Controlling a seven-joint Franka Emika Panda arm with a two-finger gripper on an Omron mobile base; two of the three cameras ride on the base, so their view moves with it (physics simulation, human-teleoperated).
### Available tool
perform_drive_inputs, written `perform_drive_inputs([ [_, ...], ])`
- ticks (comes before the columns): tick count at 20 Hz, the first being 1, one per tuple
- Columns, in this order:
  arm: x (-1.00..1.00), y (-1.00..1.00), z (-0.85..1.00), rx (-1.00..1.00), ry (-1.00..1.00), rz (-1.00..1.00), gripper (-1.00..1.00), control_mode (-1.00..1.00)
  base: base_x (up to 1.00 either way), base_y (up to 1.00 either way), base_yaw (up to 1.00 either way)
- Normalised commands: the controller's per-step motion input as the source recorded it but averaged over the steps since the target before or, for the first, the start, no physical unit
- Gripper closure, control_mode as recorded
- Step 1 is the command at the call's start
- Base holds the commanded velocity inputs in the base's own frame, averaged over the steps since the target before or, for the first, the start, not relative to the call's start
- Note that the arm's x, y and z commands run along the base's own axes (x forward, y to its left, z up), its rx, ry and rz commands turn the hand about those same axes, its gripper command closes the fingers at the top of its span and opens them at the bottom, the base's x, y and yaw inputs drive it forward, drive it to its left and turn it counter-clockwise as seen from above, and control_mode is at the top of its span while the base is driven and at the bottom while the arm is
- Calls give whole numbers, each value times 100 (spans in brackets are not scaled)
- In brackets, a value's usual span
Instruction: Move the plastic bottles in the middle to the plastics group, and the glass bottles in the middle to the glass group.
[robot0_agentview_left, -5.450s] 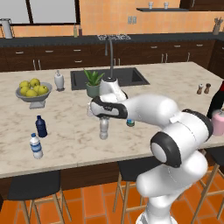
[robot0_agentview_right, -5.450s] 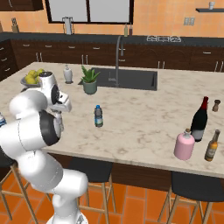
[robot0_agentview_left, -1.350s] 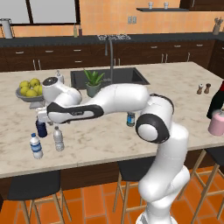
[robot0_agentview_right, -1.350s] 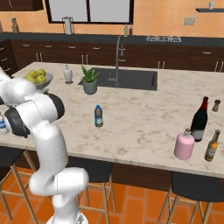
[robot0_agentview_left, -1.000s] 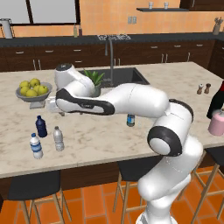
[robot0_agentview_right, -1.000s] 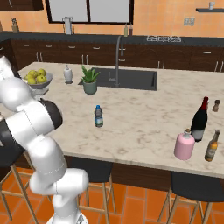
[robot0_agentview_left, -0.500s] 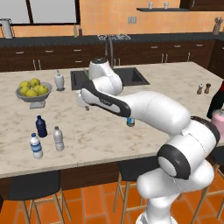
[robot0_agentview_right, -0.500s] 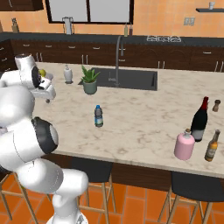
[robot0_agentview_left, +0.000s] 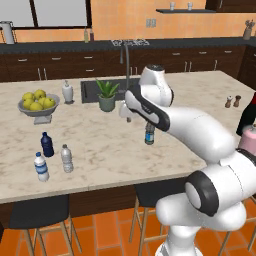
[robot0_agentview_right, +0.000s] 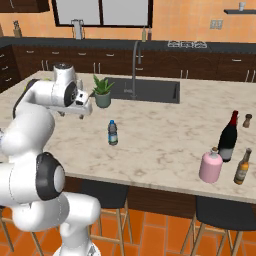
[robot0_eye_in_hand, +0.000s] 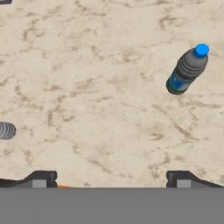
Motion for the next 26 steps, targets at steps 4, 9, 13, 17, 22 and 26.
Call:
perform_drive_inputs([
  [4, 2, -95, -10, -4, 0, 14, -100, -100, 0, 0, 0],
  [9, 0, -77, -8, -10, 6, 4, -100, -100, 0, 0, 0],
  [13, 0, -54, -11, -13, 6, 0, -100, -100, 0, 0, 0],
  [17, 12, -8, -4, -8, 6, -4, -100, -100, 0, 0, 0],
  [22, 48, 0, 0, 0, 2, -5, -100, -100, 0, 0, 0],
  [26, 71, 0, 0, 0, 1, -3, -100, -100, 0, 0, 0],
])
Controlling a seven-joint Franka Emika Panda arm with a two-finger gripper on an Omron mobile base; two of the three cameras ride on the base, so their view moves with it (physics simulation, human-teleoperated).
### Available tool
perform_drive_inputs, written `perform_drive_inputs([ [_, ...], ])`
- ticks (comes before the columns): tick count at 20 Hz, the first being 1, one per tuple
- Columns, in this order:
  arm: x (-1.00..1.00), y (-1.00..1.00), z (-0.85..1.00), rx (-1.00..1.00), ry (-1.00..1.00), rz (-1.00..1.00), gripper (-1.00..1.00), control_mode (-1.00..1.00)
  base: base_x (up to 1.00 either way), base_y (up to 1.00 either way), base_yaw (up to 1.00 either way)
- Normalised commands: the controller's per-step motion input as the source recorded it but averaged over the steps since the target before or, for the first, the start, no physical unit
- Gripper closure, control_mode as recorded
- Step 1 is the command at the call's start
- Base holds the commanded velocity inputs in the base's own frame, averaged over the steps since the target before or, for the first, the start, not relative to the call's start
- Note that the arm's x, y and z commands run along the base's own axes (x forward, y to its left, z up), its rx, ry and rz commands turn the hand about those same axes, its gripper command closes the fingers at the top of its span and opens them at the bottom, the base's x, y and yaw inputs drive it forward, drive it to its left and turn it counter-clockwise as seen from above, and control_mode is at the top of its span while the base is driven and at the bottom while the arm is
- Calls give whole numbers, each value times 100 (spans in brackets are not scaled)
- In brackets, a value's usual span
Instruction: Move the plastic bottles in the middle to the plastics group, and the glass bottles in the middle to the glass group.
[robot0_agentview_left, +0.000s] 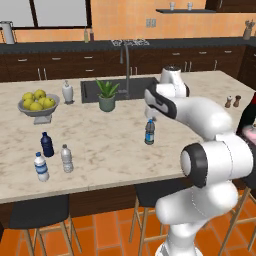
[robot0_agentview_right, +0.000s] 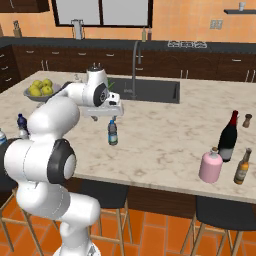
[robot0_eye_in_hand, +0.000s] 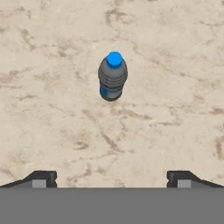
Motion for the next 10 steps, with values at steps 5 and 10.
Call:
perform_drive_inputs([
  [5, 63, 0, -15, 1, 0, 0, -100, -100, 0, 0, 0],
  [10, 45, 0, -30, 1, 0, 0, -100, -100, 0, 0, 0],
])
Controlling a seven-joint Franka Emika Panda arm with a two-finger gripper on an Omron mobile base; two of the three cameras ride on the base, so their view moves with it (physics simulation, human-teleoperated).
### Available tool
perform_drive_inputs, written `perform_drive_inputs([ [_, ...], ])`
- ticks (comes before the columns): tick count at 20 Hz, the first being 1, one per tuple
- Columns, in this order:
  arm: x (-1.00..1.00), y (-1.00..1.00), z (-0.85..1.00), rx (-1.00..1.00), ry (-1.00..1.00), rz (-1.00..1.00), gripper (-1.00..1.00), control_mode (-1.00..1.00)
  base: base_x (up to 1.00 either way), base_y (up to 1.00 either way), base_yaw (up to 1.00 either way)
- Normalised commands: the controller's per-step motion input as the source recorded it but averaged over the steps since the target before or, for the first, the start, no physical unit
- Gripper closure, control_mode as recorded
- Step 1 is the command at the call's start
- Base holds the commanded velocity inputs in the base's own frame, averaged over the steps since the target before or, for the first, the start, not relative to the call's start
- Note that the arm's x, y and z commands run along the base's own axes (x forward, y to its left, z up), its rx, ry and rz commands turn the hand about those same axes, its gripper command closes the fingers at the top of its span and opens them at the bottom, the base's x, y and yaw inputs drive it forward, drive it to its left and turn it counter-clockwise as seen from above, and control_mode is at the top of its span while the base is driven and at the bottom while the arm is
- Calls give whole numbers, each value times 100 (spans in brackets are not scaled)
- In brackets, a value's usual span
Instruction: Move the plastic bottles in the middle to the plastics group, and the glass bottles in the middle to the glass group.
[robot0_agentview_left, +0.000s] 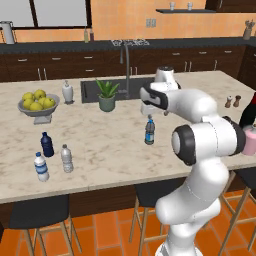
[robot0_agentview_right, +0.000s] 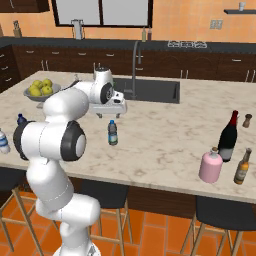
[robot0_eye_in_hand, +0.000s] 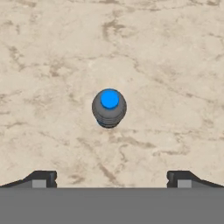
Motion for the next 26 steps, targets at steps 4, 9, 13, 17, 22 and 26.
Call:
perform_drive_inputs([
  [4, 46, 2, -38, 0, 0, 0, -100, -100, 0, 0, 0],
  [9, 29, 7, -14, 0, 2, 0, -100, -100, 0, 0, 0],
  [13, 12, 0, -12, 0, 5, 0, -100, -100, 0, 0, 0],
  [17, 12, 0, -24, 0, 5, 0, -100, -100, 0, 0, 0],
  [22, 7, 0, -29, 0, 7, 0, -100, -100, 0, 0, 0],
  [26, 16, 0, -15, 0, 8, 0, -100, -100, 0, 0, 0],
])
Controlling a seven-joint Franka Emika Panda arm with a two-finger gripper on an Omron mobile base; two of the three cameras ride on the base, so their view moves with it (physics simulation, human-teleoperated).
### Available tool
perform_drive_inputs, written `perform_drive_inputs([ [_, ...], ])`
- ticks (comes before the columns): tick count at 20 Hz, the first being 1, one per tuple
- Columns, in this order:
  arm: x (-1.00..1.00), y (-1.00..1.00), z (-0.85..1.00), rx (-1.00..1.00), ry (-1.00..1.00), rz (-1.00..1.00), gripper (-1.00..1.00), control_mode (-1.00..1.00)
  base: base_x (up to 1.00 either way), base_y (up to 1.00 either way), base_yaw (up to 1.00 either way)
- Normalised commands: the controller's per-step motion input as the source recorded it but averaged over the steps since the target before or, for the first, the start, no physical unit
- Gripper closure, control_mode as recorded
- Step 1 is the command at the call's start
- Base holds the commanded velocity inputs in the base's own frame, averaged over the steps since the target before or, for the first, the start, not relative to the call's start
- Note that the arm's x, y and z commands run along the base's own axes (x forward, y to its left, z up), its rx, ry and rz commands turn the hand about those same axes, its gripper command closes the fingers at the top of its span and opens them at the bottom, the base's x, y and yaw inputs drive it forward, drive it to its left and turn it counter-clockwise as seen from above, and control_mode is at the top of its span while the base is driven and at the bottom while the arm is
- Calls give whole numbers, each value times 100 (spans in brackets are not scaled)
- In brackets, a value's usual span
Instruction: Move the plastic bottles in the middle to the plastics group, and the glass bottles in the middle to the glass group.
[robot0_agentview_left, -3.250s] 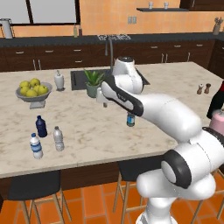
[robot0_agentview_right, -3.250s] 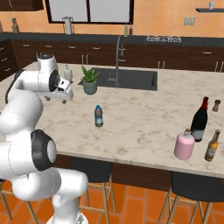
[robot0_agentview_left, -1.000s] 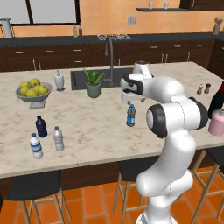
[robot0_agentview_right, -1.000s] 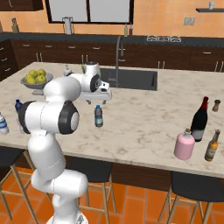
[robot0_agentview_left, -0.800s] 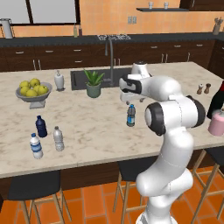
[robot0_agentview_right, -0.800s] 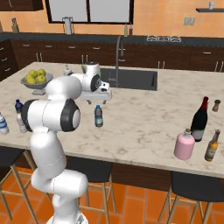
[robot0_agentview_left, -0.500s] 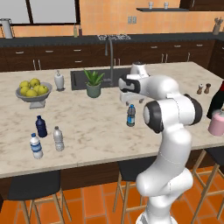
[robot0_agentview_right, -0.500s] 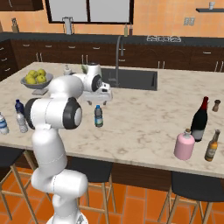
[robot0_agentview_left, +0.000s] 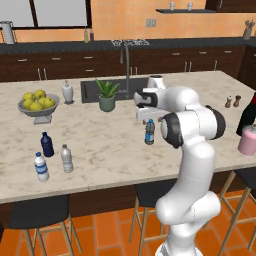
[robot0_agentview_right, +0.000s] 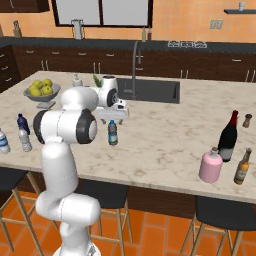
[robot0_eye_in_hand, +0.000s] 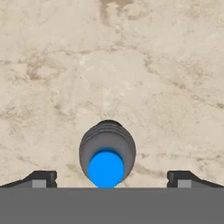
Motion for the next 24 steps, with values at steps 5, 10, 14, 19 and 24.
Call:
perform_drive_inputs([
  [5, 25, 0, -5, 0, 6, 0, -100, -100, 0, 0, 0],
  [10, 9, 0, -10, 0, 6, 0, -100, -100, 0, 0, 0],
  [14, 0, 0, -6, 0, 5, 0, -100, -100, 0, 0, 0],
  [19, -2, 1, -11, 0, 2, 0, -100, -100, 0, 0, 0],
  [24, -3, 4, -6, 0, 0, 0, -100, -100, 0, 0, 0],
])
